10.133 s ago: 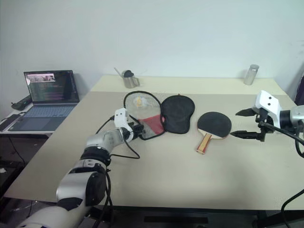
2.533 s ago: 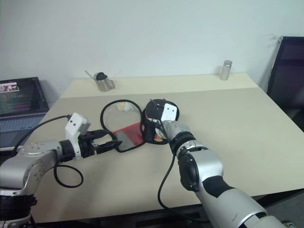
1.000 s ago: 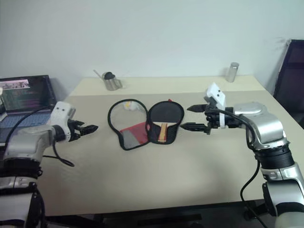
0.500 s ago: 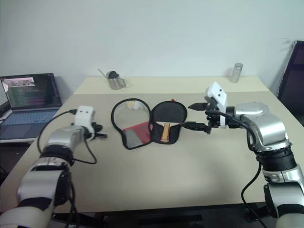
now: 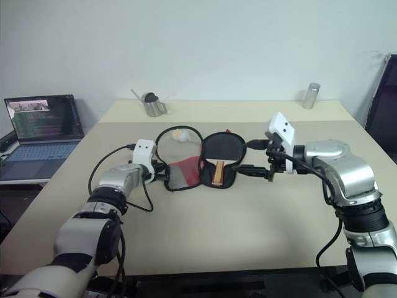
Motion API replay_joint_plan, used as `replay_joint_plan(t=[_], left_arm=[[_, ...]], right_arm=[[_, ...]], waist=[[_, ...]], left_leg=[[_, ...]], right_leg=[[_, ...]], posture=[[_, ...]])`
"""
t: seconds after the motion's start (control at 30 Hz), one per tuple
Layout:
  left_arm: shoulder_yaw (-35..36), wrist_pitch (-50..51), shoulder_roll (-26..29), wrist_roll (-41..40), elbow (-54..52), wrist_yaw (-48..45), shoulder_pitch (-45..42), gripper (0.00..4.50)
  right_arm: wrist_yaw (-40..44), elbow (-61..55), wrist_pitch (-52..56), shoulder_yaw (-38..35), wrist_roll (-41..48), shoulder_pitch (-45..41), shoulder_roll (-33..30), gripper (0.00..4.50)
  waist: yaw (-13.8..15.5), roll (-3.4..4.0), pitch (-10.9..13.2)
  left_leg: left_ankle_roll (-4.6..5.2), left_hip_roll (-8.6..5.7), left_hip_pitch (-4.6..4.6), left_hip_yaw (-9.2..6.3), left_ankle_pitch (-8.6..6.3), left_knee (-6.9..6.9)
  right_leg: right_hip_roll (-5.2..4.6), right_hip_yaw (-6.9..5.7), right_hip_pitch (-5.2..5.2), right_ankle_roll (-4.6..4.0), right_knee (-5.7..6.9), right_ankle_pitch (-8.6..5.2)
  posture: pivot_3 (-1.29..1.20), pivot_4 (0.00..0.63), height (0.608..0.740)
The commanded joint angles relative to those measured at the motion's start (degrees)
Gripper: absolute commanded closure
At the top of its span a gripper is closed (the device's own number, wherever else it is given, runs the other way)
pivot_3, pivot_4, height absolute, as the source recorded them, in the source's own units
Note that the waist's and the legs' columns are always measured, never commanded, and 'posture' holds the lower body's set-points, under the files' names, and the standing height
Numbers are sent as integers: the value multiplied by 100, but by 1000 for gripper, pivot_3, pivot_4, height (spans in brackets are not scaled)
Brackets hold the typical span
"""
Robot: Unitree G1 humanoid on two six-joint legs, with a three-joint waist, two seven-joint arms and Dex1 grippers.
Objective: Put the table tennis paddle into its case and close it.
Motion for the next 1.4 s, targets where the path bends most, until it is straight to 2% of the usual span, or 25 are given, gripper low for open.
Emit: replay_joint_plan(t=[0.03,0.27,0.5,0.67,0.8,1.03,1.2,1.37,1.4], left_arm=[[191,-481,-4,-181,-495,-132,18,4480],[792,-1249,-356,-942,-1412,-515,270,4480],[729,-909,-768,-1390,-2462,-955,557,4480],[589,-846,-1204,-1309,-2685,-601,598,4480],[574,-1090,-1814,-1218,-2551,119,311,4480],[603,-1625,-2322,-1044,-2064,863,-168,4480],[478,-1653,-2398,-1014,-2011,744,-269,4480],[428,-1056,-1883,-1327,-2752,-120,-150,4480],[386,-866,-1706,-1401,-3000,-386,-77,4318]], right_arm=[[-44,-180,-10,-189,93,-68,-62,0],[-62,-145,-30,-162,65,-124,-46,0],[-92,-150,-52,-212,79,-167,-81,0],[-131,-92,-128,-344,24,-148,-217,0],[-191,110,-233,-616,-56,-102,-497,0],[-411,-218,-87,-844,83,233,-642,0],[-630,-508,99,-917,207,420,-566,0],[-1022,-444,565,-1157,539,497,-301,0],[-1205,-401,755,-1210,633,487,-145,0]], waist=[[-1,-1,0],[39,-5,3],[15,-6,3],[5,-7,2],[67,-14,6],[99,-20,10],[102,-22,11],[91,-22,11],[87,-22,11]], left_leg=[[0,0,0,0,0,0],[-1,0,-5,-5,0,4],[-1,1,-4,-3,0,3],[-1,0,-3,-2,0,5],[-1,0,-4,-3,0,8],[-1,3,1,7,0,5],[-1,3,4,12,0,4],[-1,4,7,13,0,3],[-1,6,7,13,0,2]], right_leg=[[0,0,0,0,0,0],[-3,1,1,0,-5,0],[-2,3,1,-1,-4,0],[-2,3,2,-1,-2,0],[-2,1,6,0,-4,1],[1,4,6,-1,-3,1],[2,3,7,0,-1,1],[4,3,5,0,0,2],[6,4,5,-1,0,2]], posture=[[0,150,740],[0,150,740],[0,150,740],[0,150,740],[0,150,740],[0,150,740],[0,150,740],[0,150,740],[0,150,740]])
